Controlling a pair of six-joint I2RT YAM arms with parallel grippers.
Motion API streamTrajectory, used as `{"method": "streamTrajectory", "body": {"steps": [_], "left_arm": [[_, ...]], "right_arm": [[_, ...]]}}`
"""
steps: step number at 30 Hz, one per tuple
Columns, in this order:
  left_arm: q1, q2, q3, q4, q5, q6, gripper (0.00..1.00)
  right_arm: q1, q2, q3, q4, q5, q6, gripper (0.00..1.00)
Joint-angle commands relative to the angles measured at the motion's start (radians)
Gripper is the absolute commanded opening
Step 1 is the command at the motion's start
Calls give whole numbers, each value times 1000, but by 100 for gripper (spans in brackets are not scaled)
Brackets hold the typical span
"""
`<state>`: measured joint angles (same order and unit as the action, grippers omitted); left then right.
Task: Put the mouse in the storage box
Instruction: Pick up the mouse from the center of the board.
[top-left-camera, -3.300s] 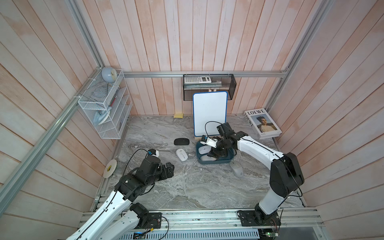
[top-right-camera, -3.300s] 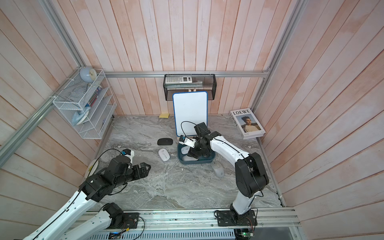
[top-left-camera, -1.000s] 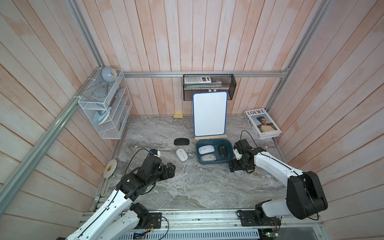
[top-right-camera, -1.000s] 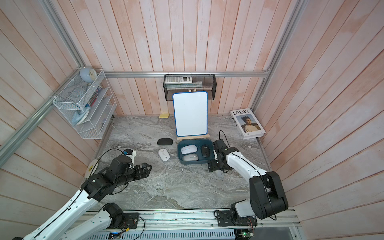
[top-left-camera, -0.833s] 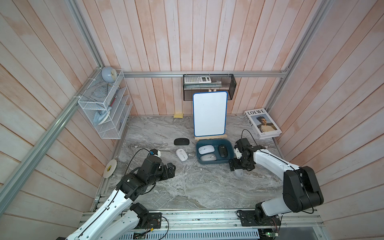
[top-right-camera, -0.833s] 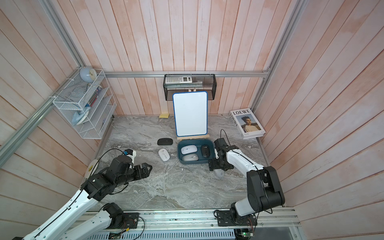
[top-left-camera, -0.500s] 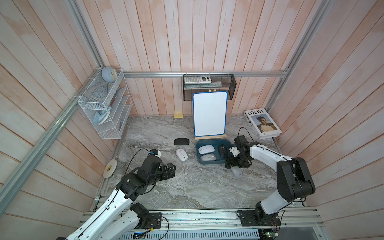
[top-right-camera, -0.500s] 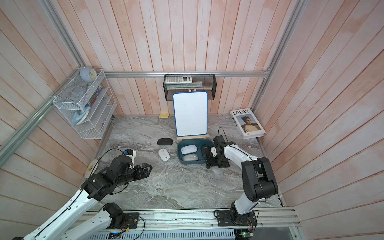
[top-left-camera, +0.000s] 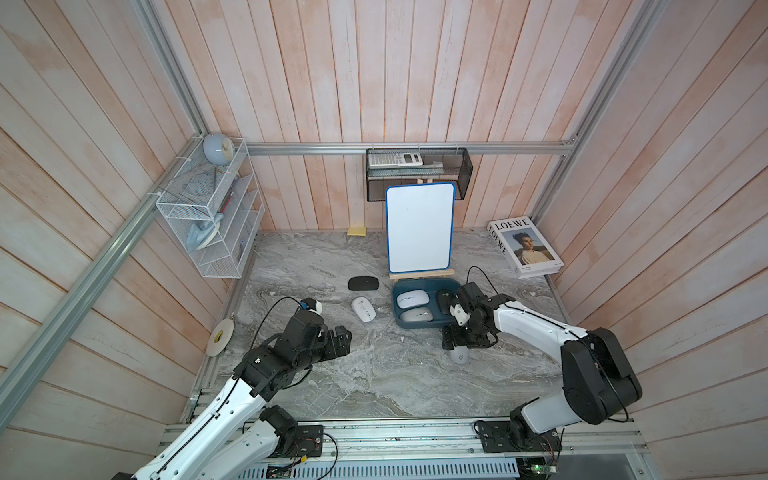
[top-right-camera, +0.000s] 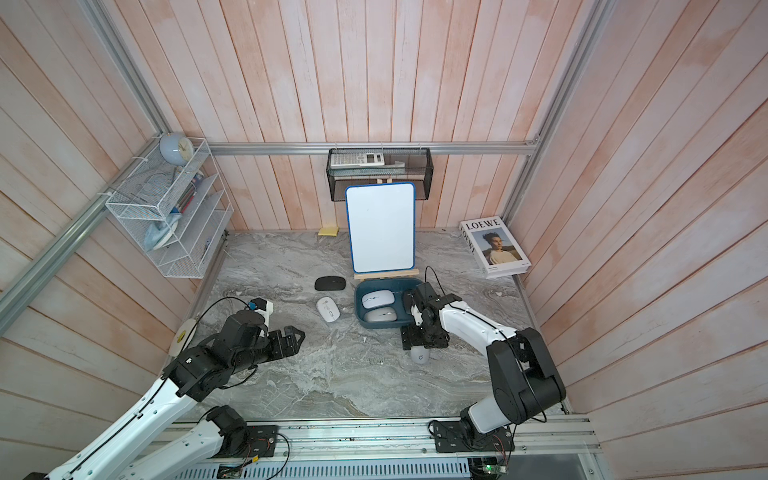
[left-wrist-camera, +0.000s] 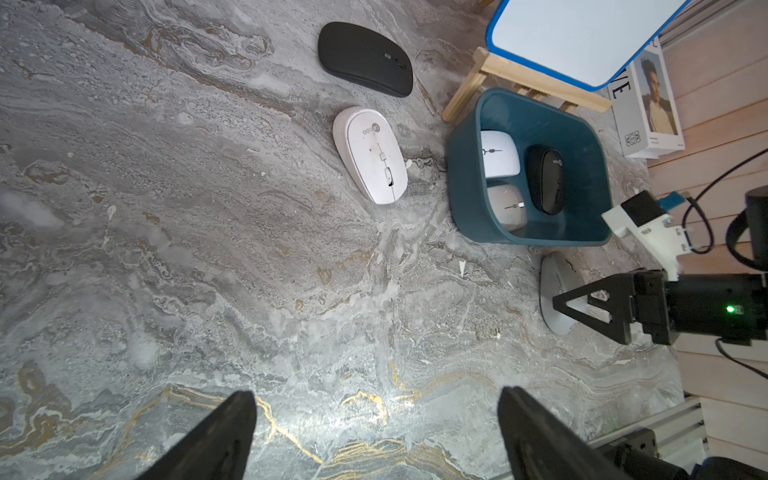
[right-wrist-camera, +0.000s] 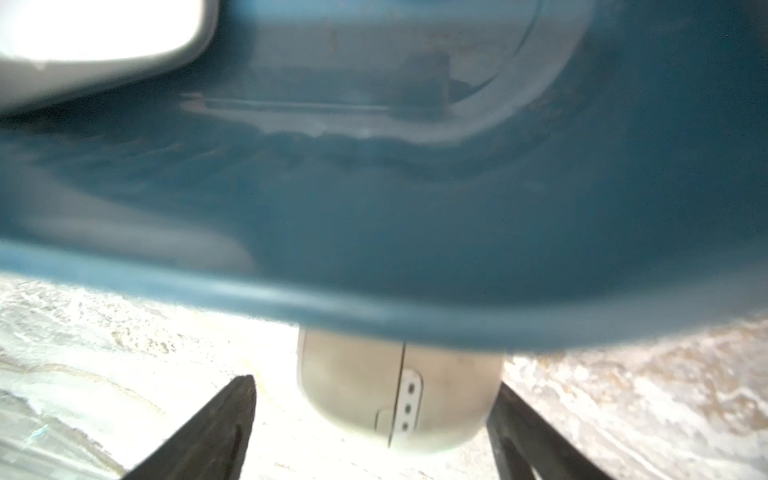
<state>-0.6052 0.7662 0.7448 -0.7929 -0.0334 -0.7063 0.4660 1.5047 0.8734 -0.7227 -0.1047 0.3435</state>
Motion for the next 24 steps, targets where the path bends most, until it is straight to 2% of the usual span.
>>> {"method": "streamTrajectory", "body": {"steps": [1,7,18,24], "left_arm": [[-4,1,-4,7,6,16,96],[-4,-3,-4,3,9,14,96],[-4,0,-5,4,4,13,96],[-4,-3,-7,5,7,13,96]], "right_arm": [[35,2,-5,-20,159,99,89],[59,46,1,13,230,164,87],[63,83,0,60,206,185,78],[62,91,-10,77,189,193,76]]}}
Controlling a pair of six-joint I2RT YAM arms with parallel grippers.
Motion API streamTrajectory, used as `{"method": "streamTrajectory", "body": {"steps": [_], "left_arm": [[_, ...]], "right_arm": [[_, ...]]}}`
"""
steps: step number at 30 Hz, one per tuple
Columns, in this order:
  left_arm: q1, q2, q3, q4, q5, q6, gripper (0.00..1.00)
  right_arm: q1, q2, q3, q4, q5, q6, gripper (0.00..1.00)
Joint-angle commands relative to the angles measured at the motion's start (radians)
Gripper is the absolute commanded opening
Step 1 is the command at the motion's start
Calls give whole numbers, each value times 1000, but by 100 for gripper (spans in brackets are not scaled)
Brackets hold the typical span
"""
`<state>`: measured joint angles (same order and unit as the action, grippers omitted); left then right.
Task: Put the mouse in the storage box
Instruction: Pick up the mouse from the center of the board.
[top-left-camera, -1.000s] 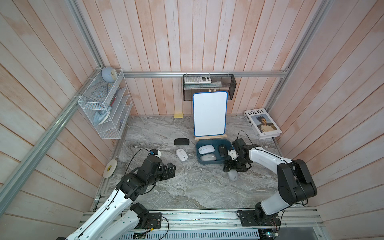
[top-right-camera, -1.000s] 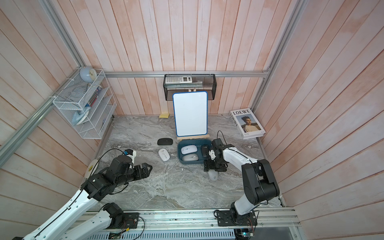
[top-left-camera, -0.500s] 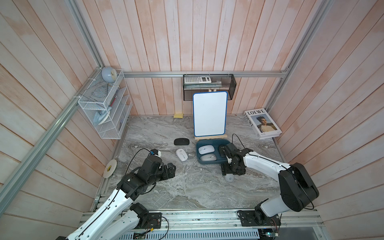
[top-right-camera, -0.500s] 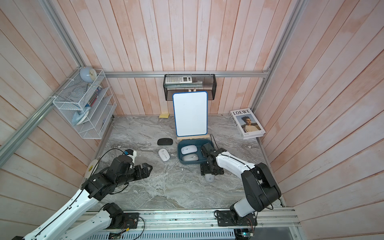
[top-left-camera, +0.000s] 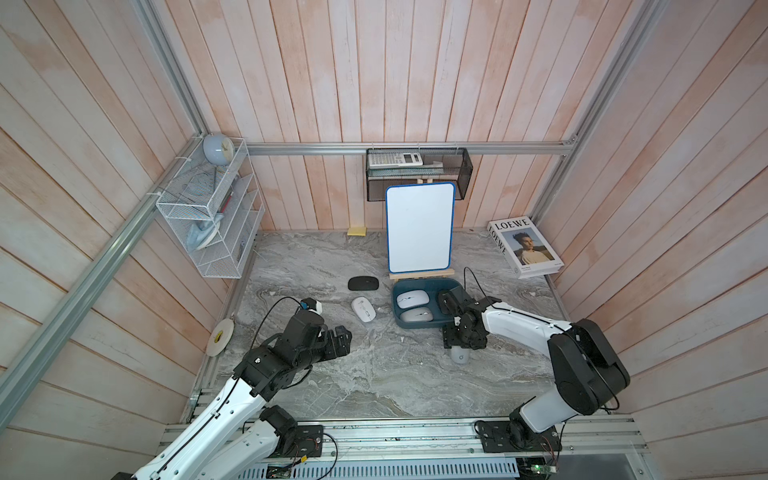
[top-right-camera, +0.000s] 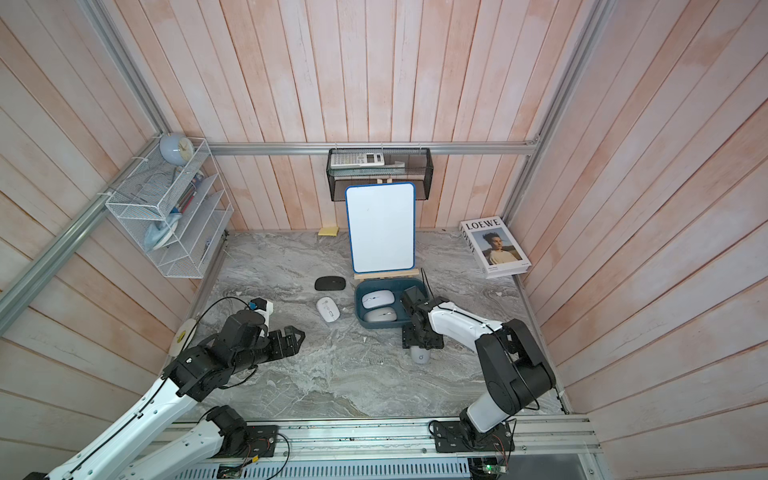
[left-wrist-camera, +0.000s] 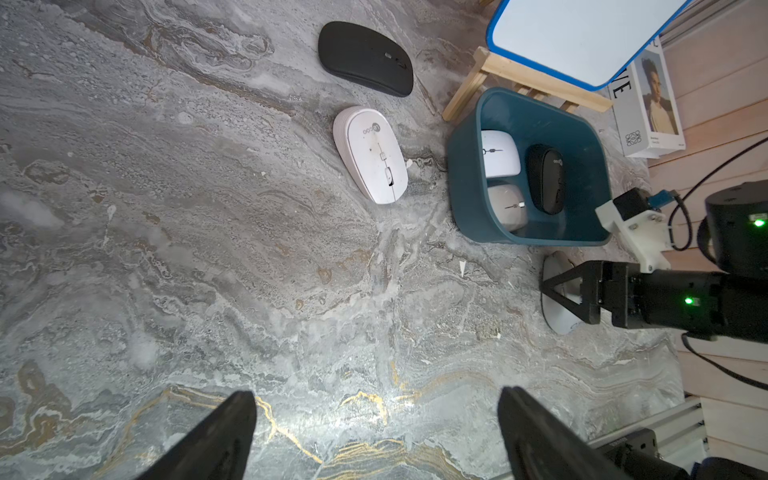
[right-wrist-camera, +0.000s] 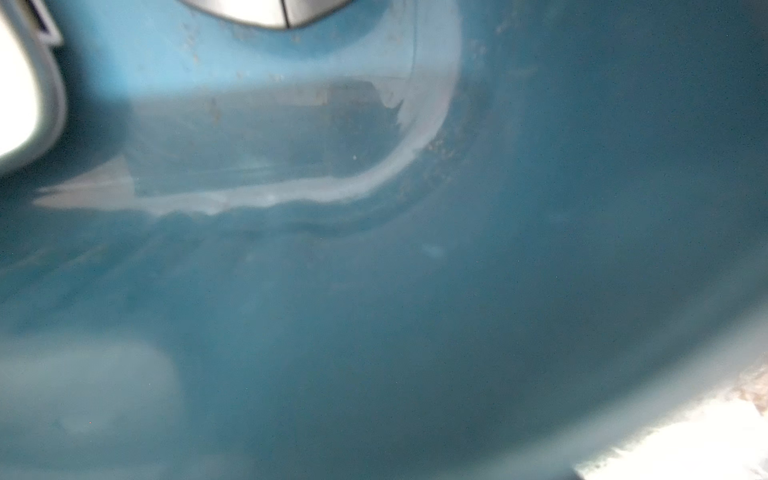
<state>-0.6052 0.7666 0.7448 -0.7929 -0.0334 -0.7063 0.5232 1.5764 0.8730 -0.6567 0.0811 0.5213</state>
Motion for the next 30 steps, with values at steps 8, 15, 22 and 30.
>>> {"method": "streamTrajectory", "body": {"steps": [8,15,22,30], "left_arm": [[-4,-10,-8,6,12,11,96],[-4,-3,-5,6,14,13,96],[-4,-6,-8,5,12,10,96],[-4,-5,-8,7,10,11,96]], "right_arm": [[6,36,-4,6,-2,22,78],[6,27,-8,17,-14,19,59],[5,-58,-36,-10,-28,22,50],[12,-251,-16,-139,-78,8,49]]}}
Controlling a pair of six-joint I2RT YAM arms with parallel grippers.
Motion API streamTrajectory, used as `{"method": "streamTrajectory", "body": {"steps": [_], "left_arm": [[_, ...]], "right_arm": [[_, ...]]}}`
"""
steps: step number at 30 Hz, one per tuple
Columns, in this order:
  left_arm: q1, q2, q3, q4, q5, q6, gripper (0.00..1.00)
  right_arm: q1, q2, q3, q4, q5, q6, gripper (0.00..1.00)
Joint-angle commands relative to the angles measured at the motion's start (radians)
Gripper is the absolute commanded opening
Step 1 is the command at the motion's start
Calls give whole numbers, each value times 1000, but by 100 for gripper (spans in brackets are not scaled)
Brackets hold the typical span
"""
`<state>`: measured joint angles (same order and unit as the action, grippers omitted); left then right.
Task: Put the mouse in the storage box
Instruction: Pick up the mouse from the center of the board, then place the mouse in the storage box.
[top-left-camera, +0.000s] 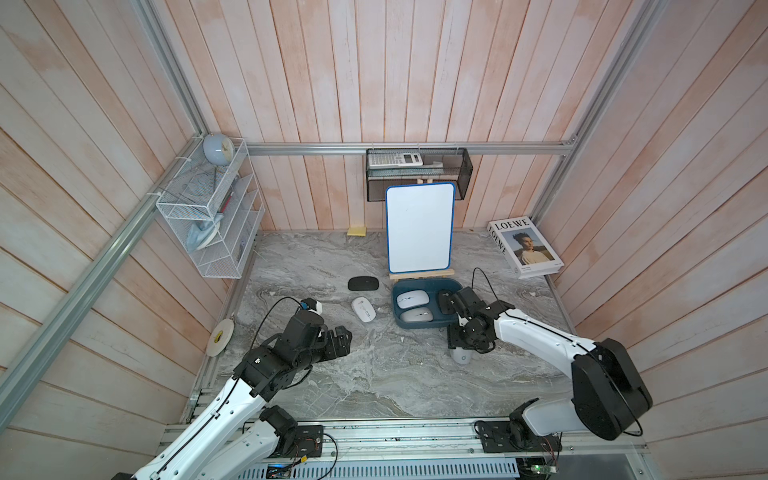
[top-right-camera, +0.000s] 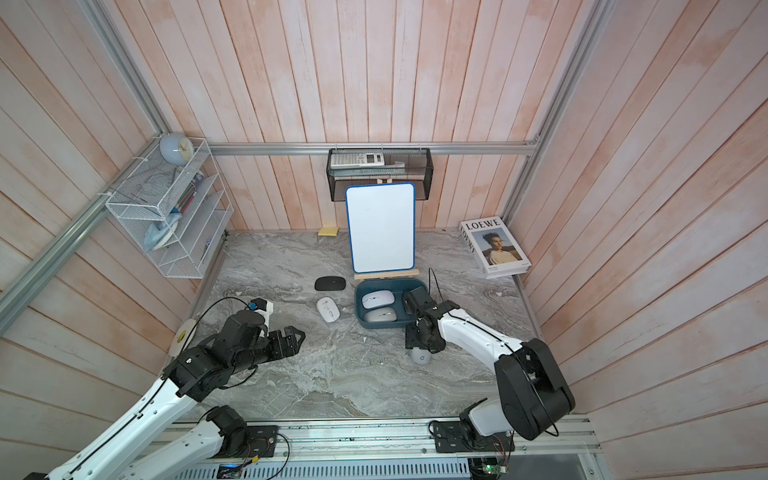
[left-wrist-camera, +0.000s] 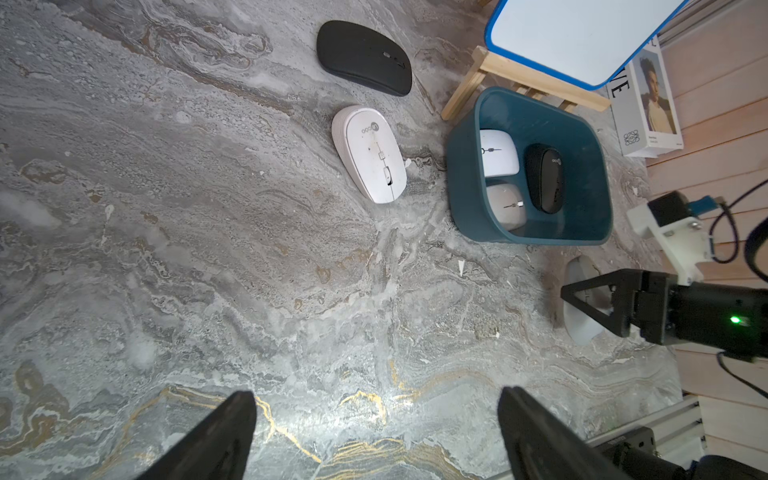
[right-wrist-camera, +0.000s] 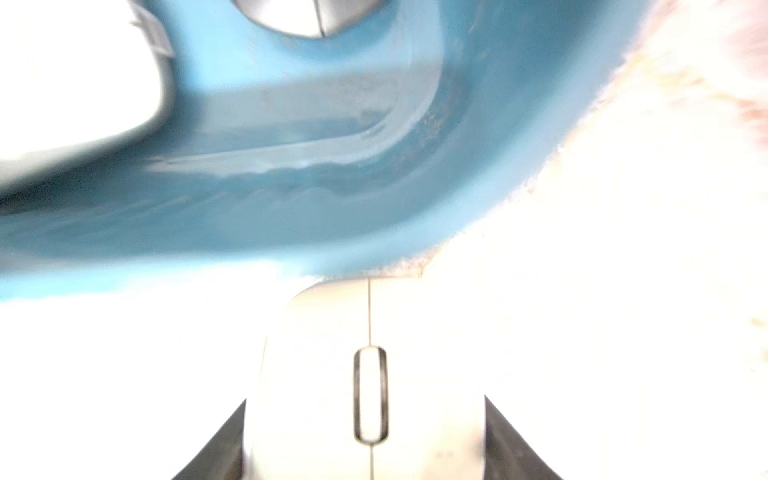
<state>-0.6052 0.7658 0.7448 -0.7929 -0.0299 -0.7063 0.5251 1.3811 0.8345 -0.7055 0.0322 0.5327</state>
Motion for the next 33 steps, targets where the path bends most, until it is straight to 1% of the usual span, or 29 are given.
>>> {"method": "streamTrajectory", "body": {"steps": [1,5,9,13,17,19,22,25,28,33], "left_arm": [[-4,-5,-7,6,6,11,96],[-3,-10,-8,6,7,10,96],[-4,-13,-8,6,4,10,96],[-4,-19,-7,2,1,7,96],[-5,-25,-8,-2,2,4,96],[-6,-25,-8,-2,-1,2,96],[-9,-27,-8,-5,-4,1,96],[-11,-35,-11,-5,-6,-2,96],[-15,-36,-14,1,-6,-3,96],[-16,-31,-11,-2,-10,-2,96]], "right_arm": [[11,-76,38,-110,-33,-16,50],[9,-140,148,-169,-32,-55,50],[-2,-163,239,-101,-2,-85,50],[-47,-36,367,-96,-25,-116,50],[-59,110,481,-53,-43,-132,50],[-68,200,552,-67,-42,-147,50],[-87,331,681,-166,-35,-160,50],[-100,457,807,-299,-52,-254,50],[-99,520,828,-326,-66,-312,50],[-94,533,753,-295,-100,-411,50]]}}
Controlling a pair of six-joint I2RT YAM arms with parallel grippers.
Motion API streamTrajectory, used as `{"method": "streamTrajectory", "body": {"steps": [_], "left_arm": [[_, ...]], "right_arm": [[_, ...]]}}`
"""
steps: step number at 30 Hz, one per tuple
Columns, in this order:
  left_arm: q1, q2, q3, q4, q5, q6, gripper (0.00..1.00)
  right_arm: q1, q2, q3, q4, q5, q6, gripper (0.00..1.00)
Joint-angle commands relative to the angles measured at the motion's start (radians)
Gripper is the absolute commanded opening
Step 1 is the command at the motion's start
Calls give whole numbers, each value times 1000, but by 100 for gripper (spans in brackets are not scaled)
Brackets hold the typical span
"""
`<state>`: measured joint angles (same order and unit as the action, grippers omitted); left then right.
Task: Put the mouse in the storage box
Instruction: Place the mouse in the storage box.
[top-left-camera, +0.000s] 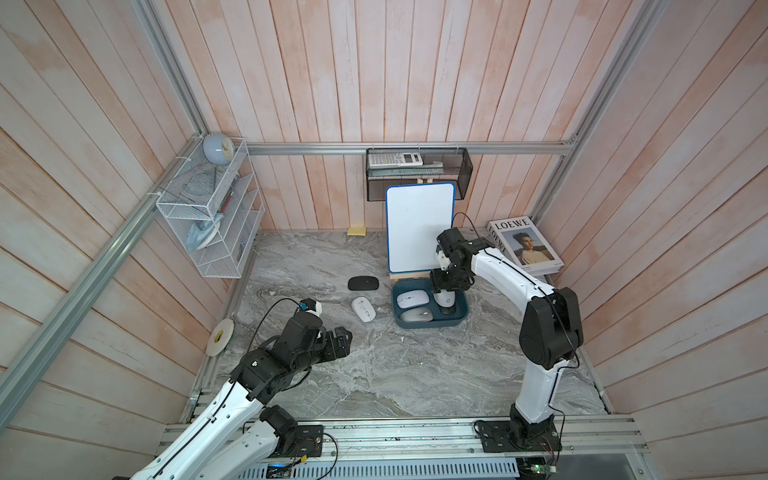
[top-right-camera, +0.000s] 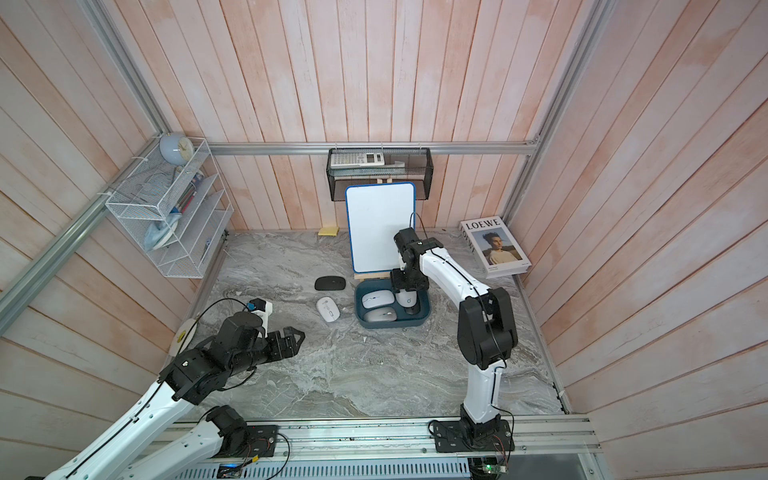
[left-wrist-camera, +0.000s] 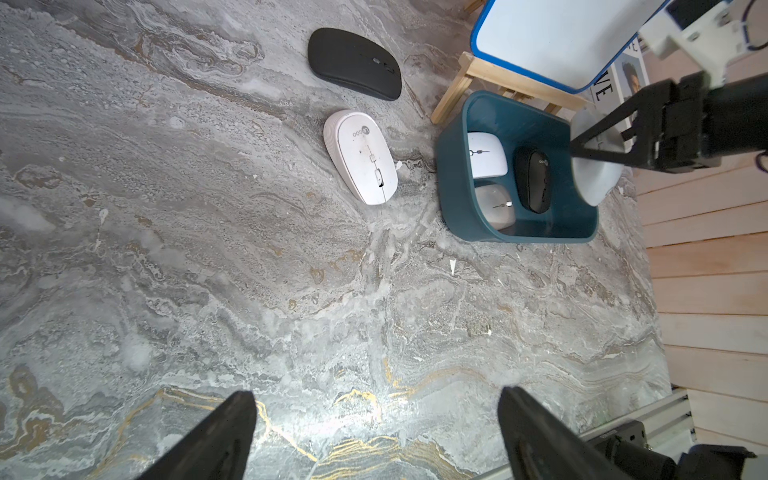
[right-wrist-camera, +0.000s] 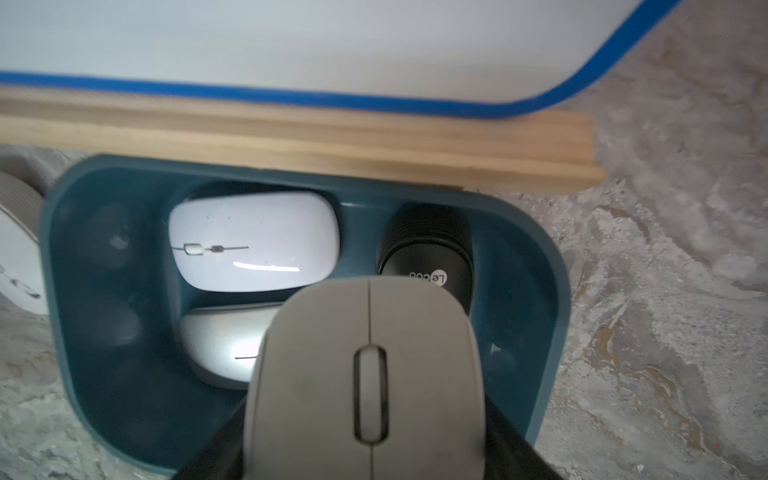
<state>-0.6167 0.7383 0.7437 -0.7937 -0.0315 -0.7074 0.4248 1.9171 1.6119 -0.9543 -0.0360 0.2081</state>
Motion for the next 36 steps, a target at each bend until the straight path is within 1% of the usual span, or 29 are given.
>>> {"method": "streamTrajectory", "body": {"steps": [1,7,10,14,18,23,30,36], "left_arm": [[-5,-3,-12,0,-7,-1,96],[-4,5,-4,-8,-7,0,96],[-5,1,-7,-8,-6,0,96],[-6,4,-6,-7,-6,0,96],[-6,13,-2,-7,-7,2,96],[-6,16,-2,-7,-4,3,96],[-6,16,-2,-6,-1,5,96],[-6,19,-2,-7,-1,4,96]], "right_arm": [[5,-3,-41,-37,-35,-103,50],[8,1,-113,2,-12,-195,54],[13,-10,-154,36,-43,-253,55],[30,-25,-199,76,-51,-320,56],[42,-19,-210,90,-65,-365,56],[46,26,-199,66,-65,-384,58],[49,20,-207,66,-44,-376,74],[49,-33,-213,82,-37,-345,82]]}}
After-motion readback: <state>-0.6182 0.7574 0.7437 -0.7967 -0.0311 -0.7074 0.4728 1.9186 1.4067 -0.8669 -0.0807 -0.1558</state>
